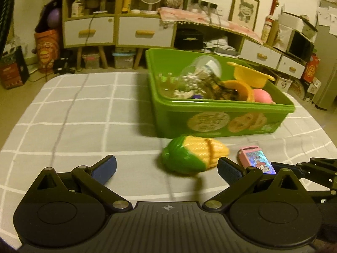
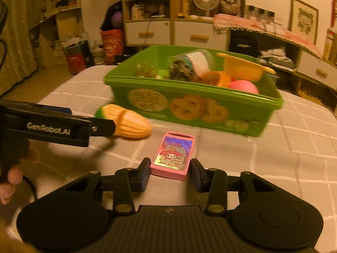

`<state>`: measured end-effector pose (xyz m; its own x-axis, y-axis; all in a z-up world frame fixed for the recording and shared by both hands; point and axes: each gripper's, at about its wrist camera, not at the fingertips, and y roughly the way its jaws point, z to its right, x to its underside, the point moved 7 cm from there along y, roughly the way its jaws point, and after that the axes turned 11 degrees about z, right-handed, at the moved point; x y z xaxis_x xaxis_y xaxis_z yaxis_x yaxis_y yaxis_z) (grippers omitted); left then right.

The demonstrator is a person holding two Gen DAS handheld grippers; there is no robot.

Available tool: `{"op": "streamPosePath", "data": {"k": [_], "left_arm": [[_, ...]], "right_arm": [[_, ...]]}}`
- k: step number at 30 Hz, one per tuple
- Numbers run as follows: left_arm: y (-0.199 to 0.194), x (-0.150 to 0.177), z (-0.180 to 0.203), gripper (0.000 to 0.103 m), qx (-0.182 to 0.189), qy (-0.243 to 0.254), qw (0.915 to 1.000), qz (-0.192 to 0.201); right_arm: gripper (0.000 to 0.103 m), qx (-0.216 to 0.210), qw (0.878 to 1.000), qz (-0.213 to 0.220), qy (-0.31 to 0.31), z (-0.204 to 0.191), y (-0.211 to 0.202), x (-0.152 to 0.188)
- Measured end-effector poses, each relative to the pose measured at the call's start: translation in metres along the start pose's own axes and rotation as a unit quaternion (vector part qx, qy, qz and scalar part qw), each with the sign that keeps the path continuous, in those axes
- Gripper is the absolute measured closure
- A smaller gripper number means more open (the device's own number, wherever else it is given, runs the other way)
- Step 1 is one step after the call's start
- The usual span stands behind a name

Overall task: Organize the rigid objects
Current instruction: 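Grasp the green-and-yellow toy corn with the left tool while the right tool grasps the pink card box, then carry the corn with the left tool while the right tool carries the pink box over the bin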

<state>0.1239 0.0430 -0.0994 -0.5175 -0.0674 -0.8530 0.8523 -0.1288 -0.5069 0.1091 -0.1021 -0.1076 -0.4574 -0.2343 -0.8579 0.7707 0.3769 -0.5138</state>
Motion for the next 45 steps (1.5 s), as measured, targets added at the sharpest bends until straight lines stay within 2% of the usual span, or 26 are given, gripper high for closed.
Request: {"op": "streamPosePath", "data": {"k": [5,11,17,21,24,26,35,45], "left_arm": [[0.006,0.004,0.019,0.002,0.003,0.007,1.0,0.003],[0.015,0.011,0.026,0.003,-0.009,-0.022,0.9996,0.013],[0.02,0.01,0.033,0.004,-0.042,-0.026,0.9986,0.019],[0.025,0.009,0.035,0.005,-0.08,-0.036,0.996,0.015],[0.025,0.008,0.037,0.016,-0.095,-0.033,0.9948,0.016],[0.024,0.007,0.038,0.017,-0.101,-0.03,0.9943,0.018],[0.014,0.007,0.03,0.018,-0.103,-0.032,0.9939,0.024],[-0.005,-0.004,0.037,0.018,-0.082,-0.008,0.9959,0.039]], "right_arm": [[0.088,0.027,0.999,-0.003,0.019,0.028,-0.005,0.002],[0.088,0.041,0.999,-0.004,0.035,0.051,-0.013,0.006],[0.088,0.039,0.999,-0.003,0.03,0.055,-0.016,0.008],[0.088,0.04,0.999,-0.003,0.032,0.056,-0.016,0.008],[0.088,0.041,0.999,-0.003,0.032,0.056,-0.017,0.008],[0.088,0.04,0.999,-0.004,0.033,0.056,-0.017,0.008],[0.088,0.035,0.998,0.004,0.042,0.057,-0.02,0.001],[0.088,0.029,0.998,0.015,0.046,0.055,-0.026,-0.009]]}}
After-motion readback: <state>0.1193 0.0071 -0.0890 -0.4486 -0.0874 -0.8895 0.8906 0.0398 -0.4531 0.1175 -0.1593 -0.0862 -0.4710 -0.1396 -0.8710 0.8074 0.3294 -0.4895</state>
